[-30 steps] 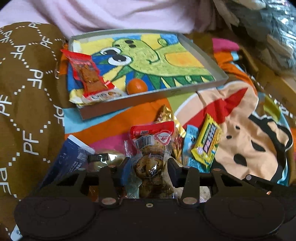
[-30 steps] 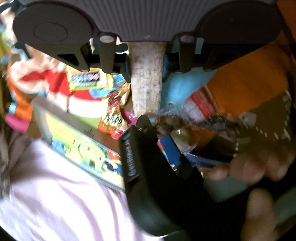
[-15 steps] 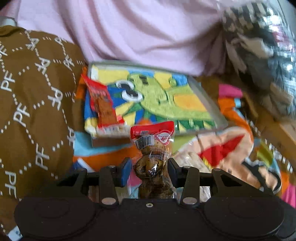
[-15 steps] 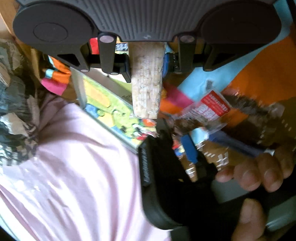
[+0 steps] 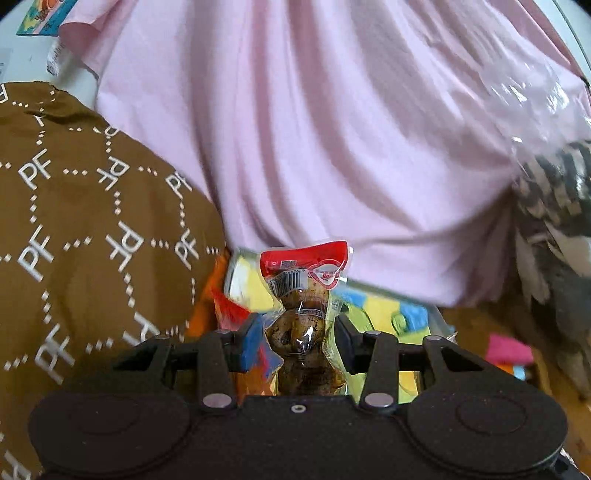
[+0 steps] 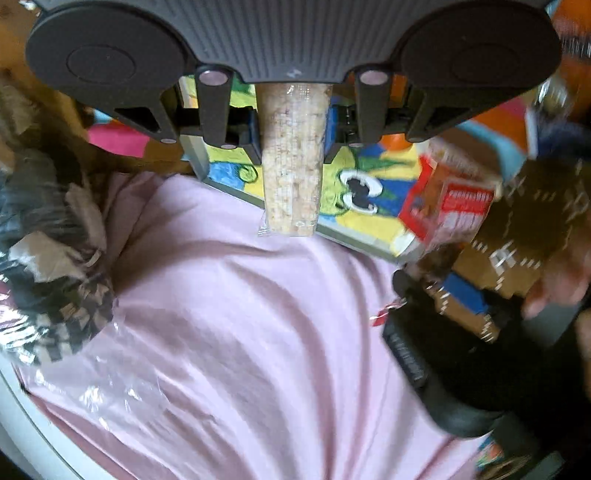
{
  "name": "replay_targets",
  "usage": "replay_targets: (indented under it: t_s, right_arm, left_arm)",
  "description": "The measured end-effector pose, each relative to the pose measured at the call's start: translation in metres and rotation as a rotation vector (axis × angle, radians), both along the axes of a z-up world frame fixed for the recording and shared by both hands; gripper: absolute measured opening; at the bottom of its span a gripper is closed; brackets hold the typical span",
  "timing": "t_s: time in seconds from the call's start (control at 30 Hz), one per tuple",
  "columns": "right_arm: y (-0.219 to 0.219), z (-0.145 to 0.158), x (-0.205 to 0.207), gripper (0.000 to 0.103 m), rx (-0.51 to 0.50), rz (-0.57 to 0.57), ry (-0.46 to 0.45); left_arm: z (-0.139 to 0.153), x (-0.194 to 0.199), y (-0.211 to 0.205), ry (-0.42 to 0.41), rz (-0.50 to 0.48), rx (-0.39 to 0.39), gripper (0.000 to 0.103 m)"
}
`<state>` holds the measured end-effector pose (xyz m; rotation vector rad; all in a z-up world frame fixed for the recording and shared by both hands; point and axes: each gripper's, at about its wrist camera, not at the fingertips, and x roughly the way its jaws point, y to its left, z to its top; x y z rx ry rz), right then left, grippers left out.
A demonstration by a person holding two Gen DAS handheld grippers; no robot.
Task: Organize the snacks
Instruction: 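Carry both bags over the tray and lower them inside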
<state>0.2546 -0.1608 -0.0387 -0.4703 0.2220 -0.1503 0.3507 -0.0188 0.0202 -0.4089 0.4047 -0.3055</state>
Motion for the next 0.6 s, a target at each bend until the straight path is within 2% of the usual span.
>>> replay_targets:
  t_s: [0.1, 0.3, 0.37, 0.47, 0.6]
  right_arm:
    - [-0.004, -0.004, 0.023, 0.036, 0.054, 0.006, 0.003]
    - [-0.009, -0.022, 0.057, 0.036, 0.143, 0.004, 0.083]
    - [-0.01, -0.028, 0.06, 0.036, 0.143, -0.003, 0.09]
    - [-0.011, -0.03, 0.061, 0.037, 0.154, -0.005, 0.087]
    - [-0.01, -0.031, 0.061, 0.037, 0.15, -0.004, 0.086]
  left_arm:
    - [-0.009, 0.01, -0.002, -0.036, 0.01, 0.0, 0.045]
    - [-0.04, 0.027, -0.009, 0.005, -0.001, 0.022, 0.045]
    - [-0.046, 0.03, -0.012, 0.013, -0.005, 0.022, 0.045]
    - [-0.051, 0.035, -0.015, 0.027, -0.01, 0.02, 0.034]
    - [-0.055, 0.037, -0.018, 0.045, -0.021, 0.026, 0.036]
